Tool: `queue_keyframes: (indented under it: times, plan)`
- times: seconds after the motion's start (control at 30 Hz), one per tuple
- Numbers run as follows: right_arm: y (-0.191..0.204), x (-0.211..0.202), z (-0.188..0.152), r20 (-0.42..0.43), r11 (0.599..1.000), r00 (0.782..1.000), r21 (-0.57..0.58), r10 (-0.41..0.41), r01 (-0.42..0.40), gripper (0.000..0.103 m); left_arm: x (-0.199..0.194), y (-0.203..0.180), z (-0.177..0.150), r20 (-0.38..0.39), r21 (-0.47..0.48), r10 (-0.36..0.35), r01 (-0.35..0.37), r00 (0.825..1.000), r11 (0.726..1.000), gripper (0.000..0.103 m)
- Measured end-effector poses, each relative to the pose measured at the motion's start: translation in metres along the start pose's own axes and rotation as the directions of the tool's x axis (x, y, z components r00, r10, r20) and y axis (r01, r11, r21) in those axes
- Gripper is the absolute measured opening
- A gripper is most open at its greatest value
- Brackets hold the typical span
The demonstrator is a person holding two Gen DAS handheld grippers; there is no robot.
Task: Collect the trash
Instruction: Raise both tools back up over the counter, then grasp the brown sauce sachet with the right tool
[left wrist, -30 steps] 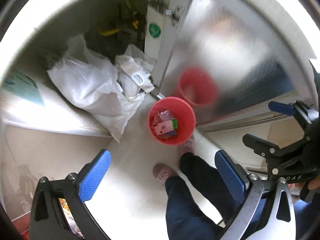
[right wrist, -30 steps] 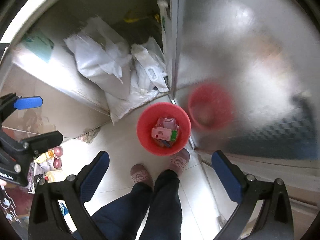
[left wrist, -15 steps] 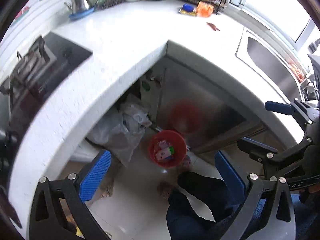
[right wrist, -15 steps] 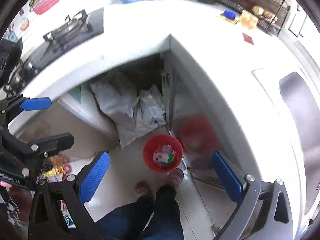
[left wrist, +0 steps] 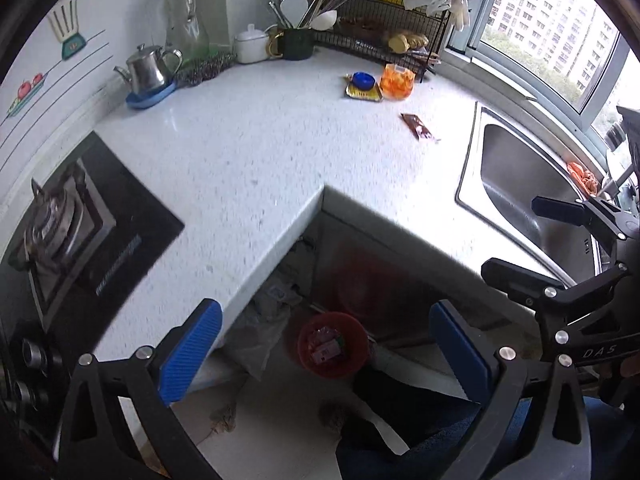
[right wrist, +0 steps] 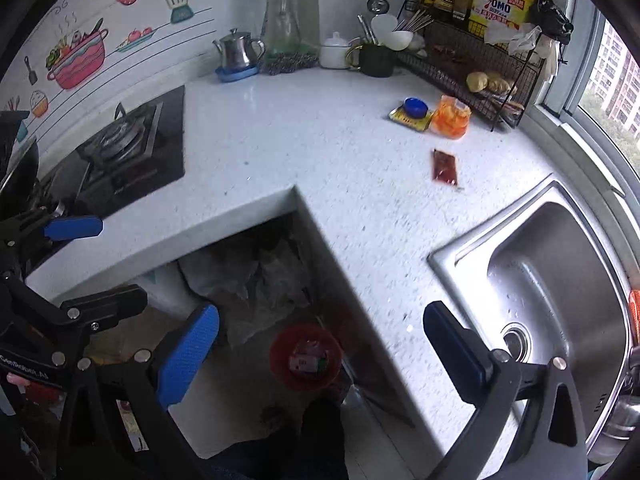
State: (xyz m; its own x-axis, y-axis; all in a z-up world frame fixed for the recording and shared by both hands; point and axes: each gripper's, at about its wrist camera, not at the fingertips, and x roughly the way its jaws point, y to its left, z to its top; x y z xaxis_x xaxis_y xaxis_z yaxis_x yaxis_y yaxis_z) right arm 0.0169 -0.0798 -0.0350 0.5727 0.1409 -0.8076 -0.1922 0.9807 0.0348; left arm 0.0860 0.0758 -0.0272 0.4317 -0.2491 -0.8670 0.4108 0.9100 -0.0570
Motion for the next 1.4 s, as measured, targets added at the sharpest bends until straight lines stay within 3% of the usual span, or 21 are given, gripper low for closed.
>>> queue_keyframes:
  times: [0.4,0.77,1.0,1.33,1.4]
  plan:
    - [-0.054,0.018,0.071,0.006,1.0,1.0,0.023,-0.012,0.012,0.102,0.044,-0.015,0.1,-0.011,0.028,-0.011,0.011,1.0,1.0,0.103]
    - [-0.121,0.073,0.118,-0.05,0.999,0.999,0.05,0.008,-0.006,0.102,0.113,-0.028,0.171,-0.064,-0.019,-0.002,0.001,0.998,1.0,0.103]
    - [-0.152,0.116,0.135,-0.119,0.997,0.992,0.065,0.045,-0.037,0.102,0.16,-0.028,0.197,-0.112,-0.048,0.011,-0.017,0.994,0.999,0.103]
    - [-0.16,0.169,0.143,-0.219,0.997,0.973,0.055,0.069,-0.059,0.102,0.199,-0.025,0.206,-0.18,-0.035,0.032,-0.039,0.983,0.999,0.103]
    - [-0.161,0.172,0.142,-0.231,0.997,0.971,0.055,0.062,-0.051,0.093,0.203,-0.023,0.205,-0.19,-0.038,0.034,-0.042,0.981,0.998,0.103]
